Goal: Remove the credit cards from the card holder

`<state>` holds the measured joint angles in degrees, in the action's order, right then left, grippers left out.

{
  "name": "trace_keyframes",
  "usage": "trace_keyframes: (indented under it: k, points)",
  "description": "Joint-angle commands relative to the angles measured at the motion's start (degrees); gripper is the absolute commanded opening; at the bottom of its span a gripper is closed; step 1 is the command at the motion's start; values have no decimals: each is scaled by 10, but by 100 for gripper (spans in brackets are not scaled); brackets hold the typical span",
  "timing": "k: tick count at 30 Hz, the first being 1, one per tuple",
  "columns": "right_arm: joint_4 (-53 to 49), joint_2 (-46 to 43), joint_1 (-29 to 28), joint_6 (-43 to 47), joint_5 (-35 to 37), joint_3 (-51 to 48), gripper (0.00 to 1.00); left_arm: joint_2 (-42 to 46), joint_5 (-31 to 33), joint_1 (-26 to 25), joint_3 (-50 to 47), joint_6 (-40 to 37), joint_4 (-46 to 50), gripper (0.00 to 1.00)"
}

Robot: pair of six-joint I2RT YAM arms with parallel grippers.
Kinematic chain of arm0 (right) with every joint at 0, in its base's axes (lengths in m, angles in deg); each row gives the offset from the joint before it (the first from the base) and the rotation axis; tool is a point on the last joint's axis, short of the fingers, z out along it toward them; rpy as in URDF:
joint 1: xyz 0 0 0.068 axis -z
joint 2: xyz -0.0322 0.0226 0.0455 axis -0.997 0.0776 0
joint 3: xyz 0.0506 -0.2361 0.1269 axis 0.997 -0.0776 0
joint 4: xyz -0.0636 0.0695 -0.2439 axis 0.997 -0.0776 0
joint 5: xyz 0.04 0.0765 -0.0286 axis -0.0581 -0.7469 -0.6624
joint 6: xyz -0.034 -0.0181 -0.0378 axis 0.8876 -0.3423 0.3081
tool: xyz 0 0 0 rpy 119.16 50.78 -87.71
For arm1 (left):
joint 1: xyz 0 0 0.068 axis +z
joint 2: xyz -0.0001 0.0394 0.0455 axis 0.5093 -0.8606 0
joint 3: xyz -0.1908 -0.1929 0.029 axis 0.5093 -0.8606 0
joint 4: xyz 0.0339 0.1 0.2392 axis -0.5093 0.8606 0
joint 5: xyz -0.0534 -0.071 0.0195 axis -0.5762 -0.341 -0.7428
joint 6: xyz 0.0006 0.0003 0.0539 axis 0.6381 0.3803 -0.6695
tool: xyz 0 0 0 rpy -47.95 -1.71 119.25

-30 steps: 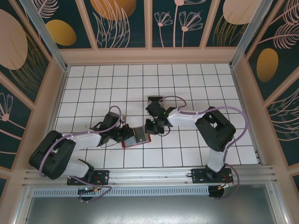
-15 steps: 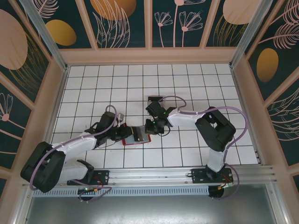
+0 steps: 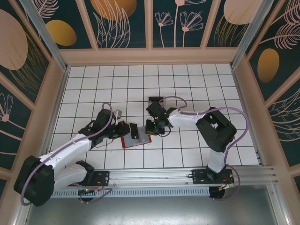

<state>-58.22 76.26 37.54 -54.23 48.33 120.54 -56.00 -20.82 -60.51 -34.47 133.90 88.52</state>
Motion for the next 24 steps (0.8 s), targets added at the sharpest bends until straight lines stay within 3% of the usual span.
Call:
trace_keyframes:
  k: [1, 4, 7, 12, 17, 24]
  points:
    - [-67, 22, -1, 4, 62, -16, 7, -5, 20, 5, 37, -62, 78, 0]
    - [-66, 8, -1, 4, 63, -11, 9, -22, 37, 5, 74, -118, 121, 0]
    - [-64, -20, 0, 1, 66, -10, 17, -36, 50, 6, 118, -191, 156, 0]
    - [-66, -75, 18, -6, 79, -17, 23, -84, -1, 5, 197, -310, 181, 0]
    - [-62, -144, 63, -1, 78, -40, 24, -146, 33, 6, 295, -427, 221, 0]
    - [-94, -227, 145, 39, 88, -58, 24, -250, 57, 5, 445, -645, 312, 0]
